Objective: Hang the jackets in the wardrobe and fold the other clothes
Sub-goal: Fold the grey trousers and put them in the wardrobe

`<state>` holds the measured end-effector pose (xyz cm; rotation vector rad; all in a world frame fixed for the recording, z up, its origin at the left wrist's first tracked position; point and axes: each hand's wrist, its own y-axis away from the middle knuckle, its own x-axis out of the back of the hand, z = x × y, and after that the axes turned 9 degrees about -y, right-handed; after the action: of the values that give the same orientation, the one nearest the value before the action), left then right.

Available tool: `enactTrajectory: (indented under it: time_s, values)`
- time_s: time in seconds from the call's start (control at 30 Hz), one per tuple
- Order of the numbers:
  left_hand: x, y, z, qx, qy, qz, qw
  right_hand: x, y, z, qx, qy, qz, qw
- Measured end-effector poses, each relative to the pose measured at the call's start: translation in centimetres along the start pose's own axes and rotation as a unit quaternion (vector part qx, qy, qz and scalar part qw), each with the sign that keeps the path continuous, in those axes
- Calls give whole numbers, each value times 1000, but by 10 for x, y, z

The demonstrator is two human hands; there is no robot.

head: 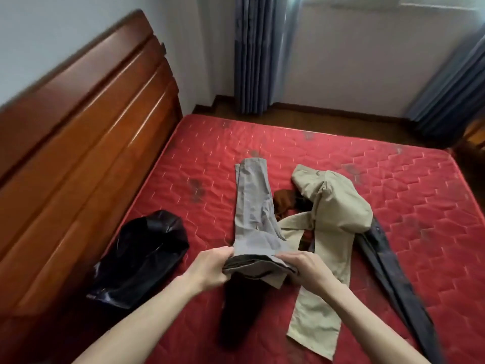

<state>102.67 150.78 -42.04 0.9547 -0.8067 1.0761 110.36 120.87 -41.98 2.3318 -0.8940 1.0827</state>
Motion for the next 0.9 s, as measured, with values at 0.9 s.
enactTrajectory:
  time_s: [0.9]
  values:
    - [-400,105,-36,-181,-172,-140,958,-362,155,108,-105,-90,-172,975]
